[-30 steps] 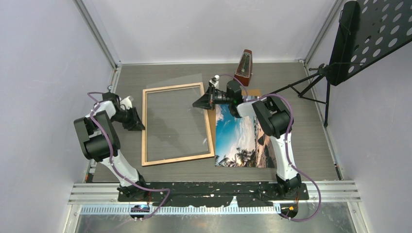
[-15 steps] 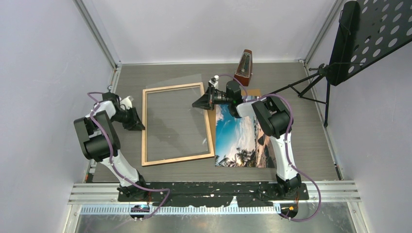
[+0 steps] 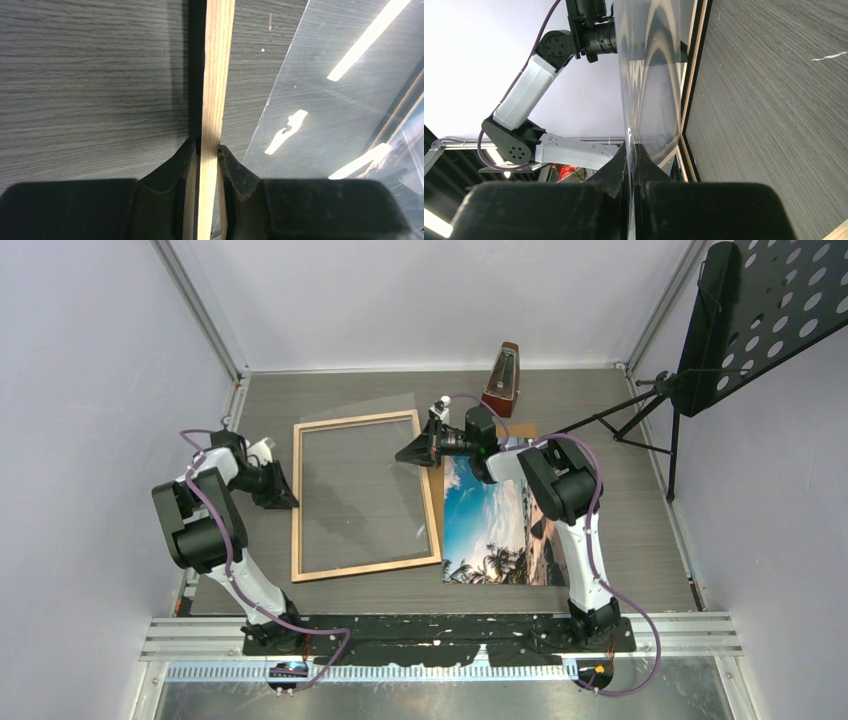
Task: Put the photo into the frame
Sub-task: Place the photo frame item in the photo frame.
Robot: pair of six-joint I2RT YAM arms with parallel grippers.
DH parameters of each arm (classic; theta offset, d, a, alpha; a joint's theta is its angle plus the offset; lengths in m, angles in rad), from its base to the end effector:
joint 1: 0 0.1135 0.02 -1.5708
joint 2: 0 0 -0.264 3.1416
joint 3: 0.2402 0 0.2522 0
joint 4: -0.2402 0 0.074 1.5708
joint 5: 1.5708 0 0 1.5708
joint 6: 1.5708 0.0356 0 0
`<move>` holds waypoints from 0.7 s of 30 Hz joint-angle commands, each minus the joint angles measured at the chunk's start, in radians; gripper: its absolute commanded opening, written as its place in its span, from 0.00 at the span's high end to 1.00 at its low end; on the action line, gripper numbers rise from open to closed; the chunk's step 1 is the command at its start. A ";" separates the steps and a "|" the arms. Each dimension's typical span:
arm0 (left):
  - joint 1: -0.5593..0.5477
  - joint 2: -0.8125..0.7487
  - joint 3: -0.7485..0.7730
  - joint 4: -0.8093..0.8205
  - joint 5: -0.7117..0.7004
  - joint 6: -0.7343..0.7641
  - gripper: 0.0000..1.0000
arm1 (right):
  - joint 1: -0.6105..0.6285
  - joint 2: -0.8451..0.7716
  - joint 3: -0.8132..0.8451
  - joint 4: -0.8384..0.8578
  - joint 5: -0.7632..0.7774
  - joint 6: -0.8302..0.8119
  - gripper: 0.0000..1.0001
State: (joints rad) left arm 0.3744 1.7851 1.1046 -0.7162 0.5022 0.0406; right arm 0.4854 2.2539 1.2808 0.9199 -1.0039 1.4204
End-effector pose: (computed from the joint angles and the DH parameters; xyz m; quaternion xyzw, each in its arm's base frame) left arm 0.3064 0.1020 0.1604 -0.1390 0.9552 -0.2249 0.1334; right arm 0.3991 0.2445 0.1446 -0.0088 0.7171 0.6939 0.0649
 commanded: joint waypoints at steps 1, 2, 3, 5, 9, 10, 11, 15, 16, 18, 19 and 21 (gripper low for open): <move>0.003 -0.008 -0.002 -0.008 0.030 0.026 0.81 | 0.007 0.013 0.022 0.057 0.008 0.012 0.94; 0.004 -0.009 0.000 -0.010 0.030 0.028 0.81 | 0.007 0.015 0.024 0.058 0.009 0.012 0.94; 0.006 -0.011 0.002 -0.013 0.031 0.028 0.81 | 0.007 0.018 0.024 0.057 0.010 0.013 0.94; 0.013 -0.015 0.009 -0.018 0.034 0.032 0.81 | 0.007 0.024 0.026 0.057 0.010 0.014 0.94; 0.022 -0.016 0.017 -0.026 0.037 0.036 0.81 | 0.008 0.028 0.030 0.057 0.010 0.014 0.94; 0.021 -0.015 0.017 -0.029 0.040 0.037 0.80 | 0.008 0.028 0.030 0.057 0.010 0.013 0.94; 0.023 -0.014 0.018 -0.029 0.041 0.036 0.80 | 0.007 0.029 0.030 0.057 0.010 0.013 0.94; 0.023 -0.010 0.016 -0.028 0.052 0.038 0.78 | 0.007 0.034 0.029 0.057 0.010 0.013 0.94; 0.023 -0.008 0.015 -0.028 0.050 0.038 0.78 | 0.007 0.033 0.030 0.057 0.010 0.012 0.94; 0.023 -0.006 0.015 -0.025 0.050 0.038 0.78 | 0.008 0.035 0.030 0.057 0.010 0.011 0.94; 0.023 -0.002 0.016 -0.025 0.050 0.039 0.78 | 0.007 0.035 0.030 0.058 0.010 0.011 0.94; 0.023 0.000 0.016 -0.025 0.052 0.038 0.79 | 0.007 0.034 0.032 0.059 0.008 0.011 0.94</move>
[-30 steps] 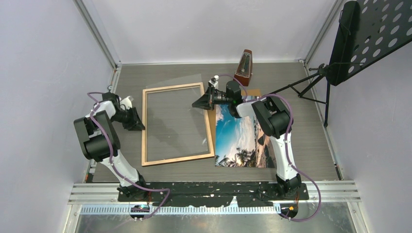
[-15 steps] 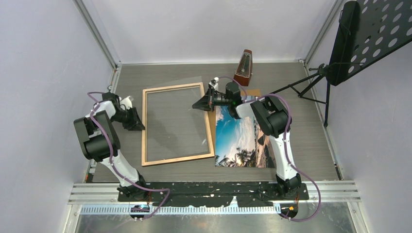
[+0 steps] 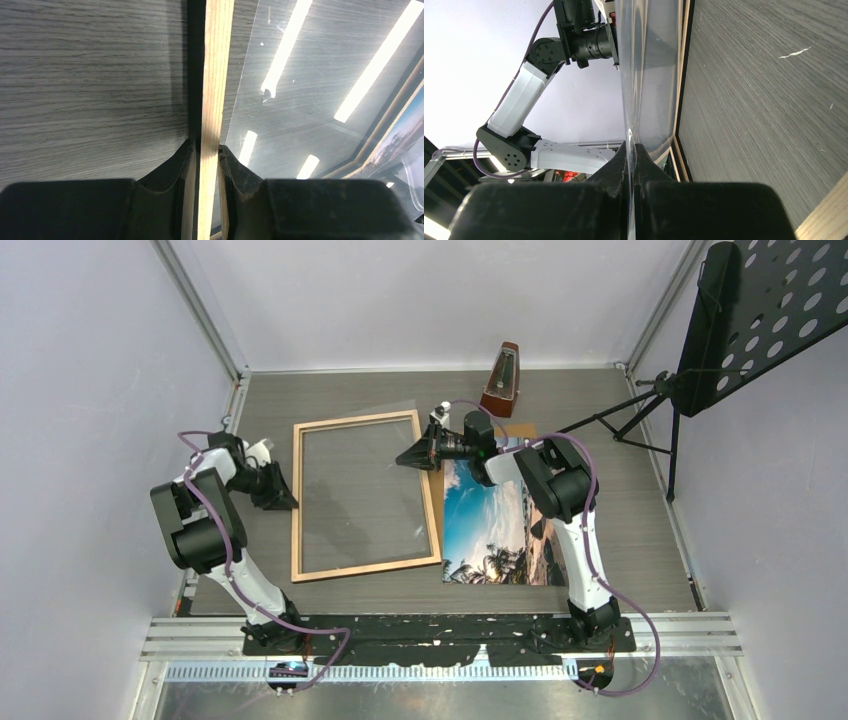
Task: Put the photo into the frame
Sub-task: Place the photo frame item in the photo frame.
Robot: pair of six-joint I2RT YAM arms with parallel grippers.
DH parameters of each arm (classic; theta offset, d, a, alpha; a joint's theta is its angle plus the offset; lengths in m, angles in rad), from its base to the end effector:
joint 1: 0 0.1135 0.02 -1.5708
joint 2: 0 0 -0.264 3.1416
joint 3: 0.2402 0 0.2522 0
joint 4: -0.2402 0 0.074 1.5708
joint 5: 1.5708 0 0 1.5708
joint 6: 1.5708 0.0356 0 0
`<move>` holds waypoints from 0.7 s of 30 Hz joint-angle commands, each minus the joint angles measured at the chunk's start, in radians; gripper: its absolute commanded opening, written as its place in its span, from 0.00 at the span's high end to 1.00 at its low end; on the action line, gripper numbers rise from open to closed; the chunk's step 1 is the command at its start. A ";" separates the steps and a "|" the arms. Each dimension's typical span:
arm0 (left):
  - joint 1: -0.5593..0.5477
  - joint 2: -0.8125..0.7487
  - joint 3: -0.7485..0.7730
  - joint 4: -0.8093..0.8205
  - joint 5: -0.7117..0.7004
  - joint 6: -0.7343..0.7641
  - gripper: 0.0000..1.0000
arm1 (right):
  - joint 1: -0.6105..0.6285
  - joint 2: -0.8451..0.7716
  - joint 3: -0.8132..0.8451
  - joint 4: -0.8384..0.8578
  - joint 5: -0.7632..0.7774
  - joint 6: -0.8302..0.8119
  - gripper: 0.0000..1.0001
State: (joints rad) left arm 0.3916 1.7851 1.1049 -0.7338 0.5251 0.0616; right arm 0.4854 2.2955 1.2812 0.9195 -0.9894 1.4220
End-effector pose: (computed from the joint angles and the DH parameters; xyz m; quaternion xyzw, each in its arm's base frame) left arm 0.3032 0.1059 0.1605 -0.1381 0.9530 -0.2351 0.1318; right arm 0.4005 0.2449 0.1260 0.0089 0.7252 0.6862 0.0562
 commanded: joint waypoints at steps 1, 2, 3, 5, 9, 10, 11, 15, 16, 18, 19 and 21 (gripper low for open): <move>0.006 0.000 0.015 -0.006 0.029 0.017 0.79 | 0.007 -0.008 0.031 0.059 -0.006 0.009 0.94; 0.006 0.002 0.016 -0.005 0.029 0.018 0.80 | 0.007 -0.008 0.032 0.059 -0.006 0.009 0.94; 0.006 0.001 0.016 -0.006 0.031 0.018 0.81 | 0.007 -0.008 0.034 0.059 -0.006 0.009 0.94; 0.006 0.001 0.019 -0.008 0.033 0.018 0.82 | 0.007 -0.005 0.039 0.059 -0.007 0.009 0.94; 0.005 0.001 0.019 -0.010 0.036 0.017 0.84 | 0.009 0.002 0.052 0.062 -0.012 0.009 0.94; 0.006 0.001 0.021 -0.010 0.038 0.017 0.84 | 0.010 0.003 0.053 0.063 -0.013 0.009 0.94; 0.006 0.002 0.022 -0.009 0.039 0.018 0.85 | 0.010 0.004 0.056 0.063 -0.015 0.009 0.94; 0.006 0.003 0.022 -0.013 0.041 0.018 0.87 | 0.013 0.009 0.062 0.068 -0.021 0.009 0.94; 0.006 0.004 0.021 -0.013 0.041 0.020 0.87 | 0.013 0.010 0.063 0.068 -0.021 0.009 0.94; 0.006 0.004 0.021 -0.014 0.041 0.021 0.87 | 0.015 0.015 0.066 0.070 -0.024 0.009 0.94; 0.006 0.004 0.021 -0.014 0.041 0.022 0.87 | 0.016 0.016 0.071 0.070 -0.029 0.008 0.94; 0.006 0.005 0.023 -0.013 0.038 0.023 0.87 | 0.017 0.020 0.079 0.069 -0.036 0.002 0.94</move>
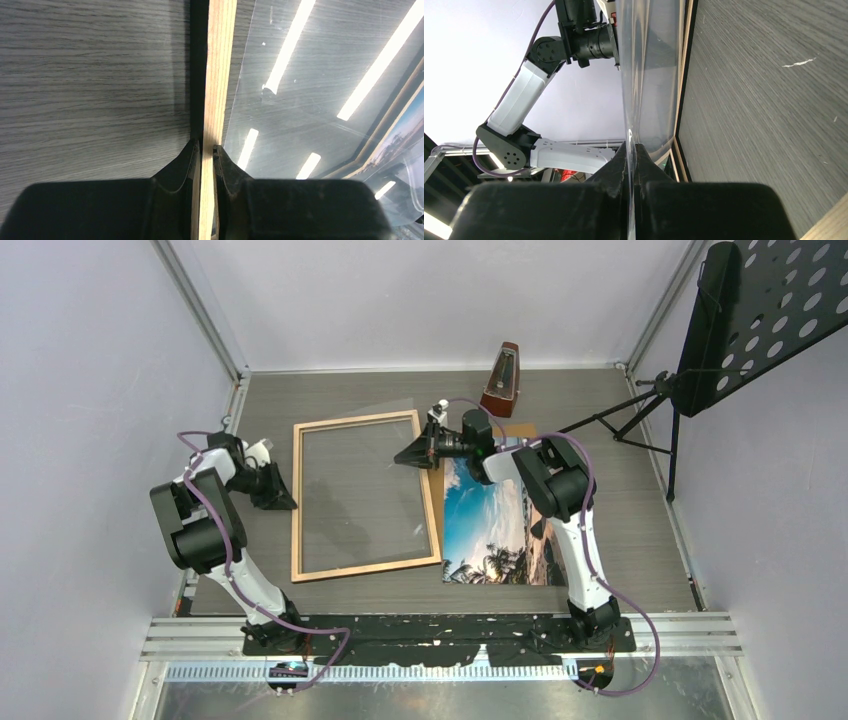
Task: Put the photo into the frame
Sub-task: Place the photo frame item in the photo frame.
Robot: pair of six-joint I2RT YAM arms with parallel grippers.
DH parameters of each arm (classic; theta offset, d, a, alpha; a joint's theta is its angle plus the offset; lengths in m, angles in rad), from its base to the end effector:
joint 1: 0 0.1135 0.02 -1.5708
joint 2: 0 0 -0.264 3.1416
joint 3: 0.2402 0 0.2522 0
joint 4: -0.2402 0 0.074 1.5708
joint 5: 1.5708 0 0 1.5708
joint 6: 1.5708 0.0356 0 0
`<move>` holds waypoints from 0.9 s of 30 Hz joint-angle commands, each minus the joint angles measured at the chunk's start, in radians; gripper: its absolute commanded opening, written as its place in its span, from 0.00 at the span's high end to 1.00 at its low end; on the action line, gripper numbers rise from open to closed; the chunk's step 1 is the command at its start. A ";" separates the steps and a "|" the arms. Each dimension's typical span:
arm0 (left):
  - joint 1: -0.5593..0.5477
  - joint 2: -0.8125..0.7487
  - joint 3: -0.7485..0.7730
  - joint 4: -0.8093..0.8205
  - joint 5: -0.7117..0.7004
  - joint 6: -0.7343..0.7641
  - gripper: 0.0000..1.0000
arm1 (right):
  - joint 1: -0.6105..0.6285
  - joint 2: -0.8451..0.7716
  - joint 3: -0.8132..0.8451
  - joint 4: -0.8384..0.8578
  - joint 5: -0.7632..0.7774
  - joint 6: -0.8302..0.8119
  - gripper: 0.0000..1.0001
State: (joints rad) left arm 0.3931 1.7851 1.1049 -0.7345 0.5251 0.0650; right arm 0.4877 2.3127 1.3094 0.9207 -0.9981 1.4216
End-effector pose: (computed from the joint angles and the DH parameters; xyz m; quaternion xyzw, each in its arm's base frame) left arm 0.3030 0.1063 0.1605 -0.1373 0.9532 -0.2349 0.1321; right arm 0.4044 0.2484 0.1261 0.0013 0.7227 0.6888 0.0563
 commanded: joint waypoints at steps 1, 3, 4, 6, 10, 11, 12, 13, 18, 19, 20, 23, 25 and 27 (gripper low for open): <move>0.004 0.006 0.023 -0.013 0.038 0.019 0.88 | 0.015 0.004 0.054 0.066 -0.028 -0.004 0.94; 0.004 0.008 0.024 -0.013 0.039 0.019 0.88 | 0.015 0.005 0.061 0.057 -0.035 -0.018 0.94; 0.004 0.008 0.024 -0.013 0.039 0.018 0.88 | 0.015 0.006 0.062 0.049 -0.037 -0.026 0.94; 0.004 0.009 0.025 -0.013 0.039 0.019 0.88 | 0.015 0.009 0.067 0.040 -0.041 -0.033 0.94; 0.004 0.006 0.027 -0.014 0.038 0.019 0.88 | 0.015 0.022 0.082 0.021 -0.047 -0.046 0.94; 0.004 0.005 0.026 -0.015 0.038 0.021 0.88 | 0.015 0.024 0.091 0.010 -0.050 -0.051 0.94; 0.004 0.006 0.026 -0.016 0.037 0.019 0.88 | 0.015 0.026 0.095 0.006 -0.051 -0.056 0.94; 0.004 0.006 0.026 -0.016 0.038 0.020 0.88 | 0.015 0.028 0.104 -0.005 -0.052 -0.059 0.94; 0.004 0.006 0.026 -0.017 0.036 0.023 0.88 | 0.015 0.034 0.127 -0.046 -0.056 -0.092 0.94; 0.004 0.006 0.026 -0.017 0.035 0.023 0.88 | 0.015 0.034 0.129 -0.054 -0.056 -0.098 0.94; 0.004 0.007 0.024 -0.017 0.035 0.025 0.88 | 0.015 0.035 0.134 -0.057 -0.057 -0.100 0.94; 0.004 0.008 0.024 -0.016 0.033 0.025 0.88 | 0.015 0.041 0.142 -0.072 -0.059 -0.114 0.94; 0.004 0.008 0.023 -0.016 0.036 0.027 0.88 | 0.015 0.045 0.147 -0.085 -0.059 -0.124 0.94; 0.004 0.007 0.022 -0.017 0.034 0.028 0.88 | 0.015 0.049 0.153 -0.090 -0.062 -0.128 0.94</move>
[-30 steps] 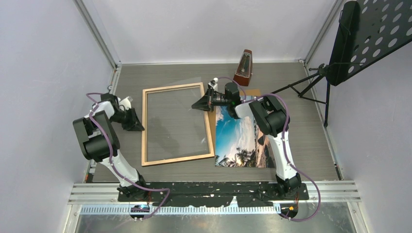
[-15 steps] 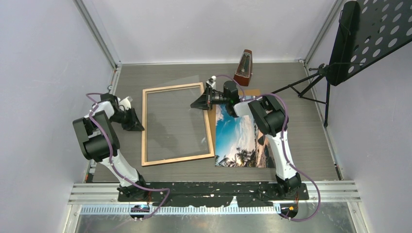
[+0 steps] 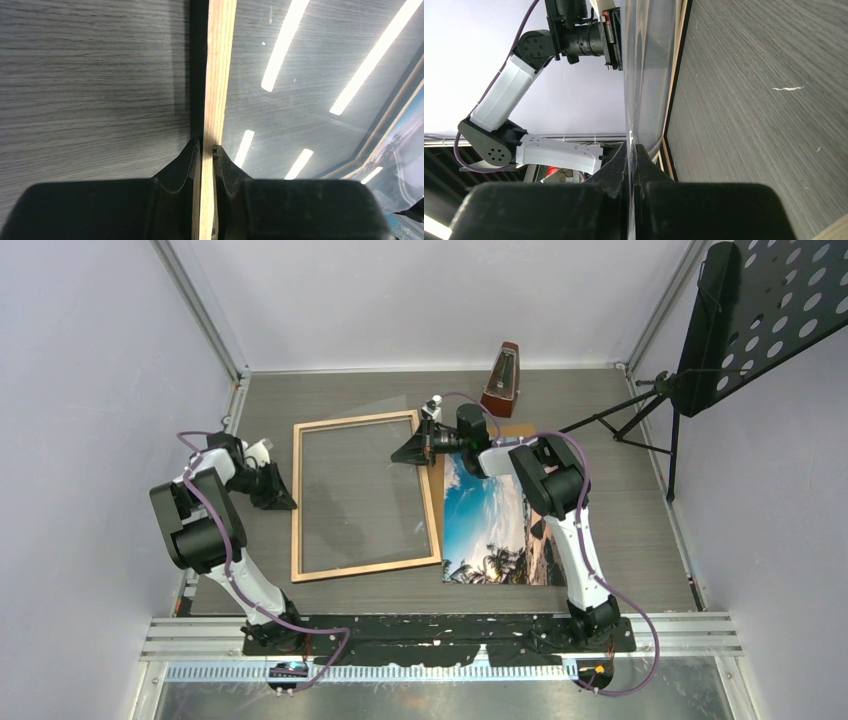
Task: Put the photo into the frame
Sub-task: Place the photo frame item in the photo frame.
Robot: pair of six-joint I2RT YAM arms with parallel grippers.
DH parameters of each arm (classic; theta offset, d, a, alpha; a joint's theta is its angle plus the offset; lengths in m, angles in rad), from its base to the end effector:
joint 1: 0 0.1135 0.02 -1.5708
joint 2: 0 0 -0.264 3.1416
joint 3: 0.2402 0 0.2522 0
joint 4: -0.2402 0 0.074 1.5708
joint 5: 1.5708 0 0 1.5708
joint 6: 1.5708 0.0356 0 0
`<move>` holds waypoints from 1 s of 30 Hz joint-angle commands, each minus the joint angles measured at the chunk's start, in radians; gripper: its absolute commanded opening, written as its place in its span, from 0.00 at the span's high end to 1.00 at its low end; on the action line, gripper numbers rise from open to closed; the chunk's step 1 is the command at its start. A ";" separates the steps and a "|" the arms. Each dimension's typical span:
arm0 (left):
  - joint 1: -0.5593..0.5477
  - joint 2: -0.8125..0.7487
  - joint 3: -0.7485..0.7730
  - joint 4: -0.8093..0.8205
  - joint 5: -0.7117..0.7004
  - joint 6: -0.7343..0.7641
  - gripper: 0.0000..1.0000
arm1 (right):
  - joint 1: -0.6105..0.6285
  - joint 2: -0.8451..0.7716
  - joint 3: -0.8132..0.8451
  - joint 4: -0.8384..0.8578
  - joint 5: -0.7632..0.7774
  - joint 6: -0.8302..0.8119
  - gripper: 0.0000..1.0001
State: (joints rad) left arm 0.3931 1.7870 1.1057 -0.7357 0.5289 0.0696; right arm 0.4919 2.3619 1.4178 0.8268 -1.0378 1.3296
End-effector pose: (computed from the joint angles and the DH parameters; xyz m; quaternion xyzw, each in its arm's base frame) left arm 0.3032 0.1063 0.1602 -0.1352 0.9531 -0.2367 0.1319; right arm 0.4187 0.2591 0.1251 -0.0371 0.7269 0.6830 0.0610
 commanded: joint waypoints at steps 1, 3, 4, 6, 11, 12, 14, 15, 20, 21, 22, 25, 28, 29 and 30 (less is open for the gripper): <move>0.004 0.005 0.020 -0.015 0.030 0.025 0.88 | 0.011 0.001 0.047 0.002 -0.023 -0.037 0.94; 0.004 0.006 0.021 -0.014 0.029 0.024 0.89 | 0.011 0.004 0.051 -0.001 -0.024 -0.040 0.94; 0.004 0.007 0.021 -0.015 0.029 0.025 0.88 | 0.011 0.006 0.054 -0.003 -0.024 -0.040 0.94; 0.005 0.008 0.022 -0.016 0.029 0.025 0.89 | 0.010 0.008 0.058 -0.004 -0.027 -0.042 0.94; 0.004 0.011 0.025 -0.018 0.031 0.023 0.88 | 0.011 0.011 0.063 -0.008 -0.033 -0.046 0.94; 0.004 0.012 0.024 -0.018 0.031 0.023 0.88 | 0.011 0.012 0.064 -0.008 -0.035 -0.046 0.94; 0.004 0.013 0.025 -0.019 0.031 0.023 0.89 | 0.010 0.013 0.065 -0.008 -0.037 -0.046 0.94; 0.004 0.013 0.023 -0.019 0.031 0.024 0.89 | 0.012 0.014 0.066 -0.008 -0.036 -0.046 0.94; 0.004 0.013 0.025 -0.018 0.033 0.023 0.89 | 0.013 0.018 0.078 -0.025 -0.043 -0.063 0.94; 0.004 0.014 0.024 -0.018 0.034 0.024 0.88 | 0.012 0.019 0.082 -0.029 -0.045 -0.066 0.94; 0.004 0.015 0.023 -0.018 0.034 0.023 0.88 | 0.013 0.020 0.084 -0.034 -0.045 -0.070 0.94; 0.004 0.014 0.022 -0.018 0.034 0.025 0.88 | 0.014 0.022 0.088 -0.042 -0.045 -0.074 0.94; 0.004 0.014 0.021 -0.018 0.034 0.024 0.88 | 0.014 0.027 0.093 -0.046 -0.045 -0.075 0.94; 0.004 0.015 0.020 -0.018 0.034 0.025 0.89 | 0.015 0.028 0.095 -0.048 -0.044 -0.076 0.94; 0.004 0.015 0.021 -0.018 0.034 0.025 0.89 | 0.016 0.029 0.096 -0.051 -0.044 -0.076 0.94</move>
State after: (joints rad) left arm 0.3962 1.7893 1.1072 -0.7391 0.5339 0.0845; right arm 0.4908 2.3856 1.4673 0.7692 -1.0676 1.2728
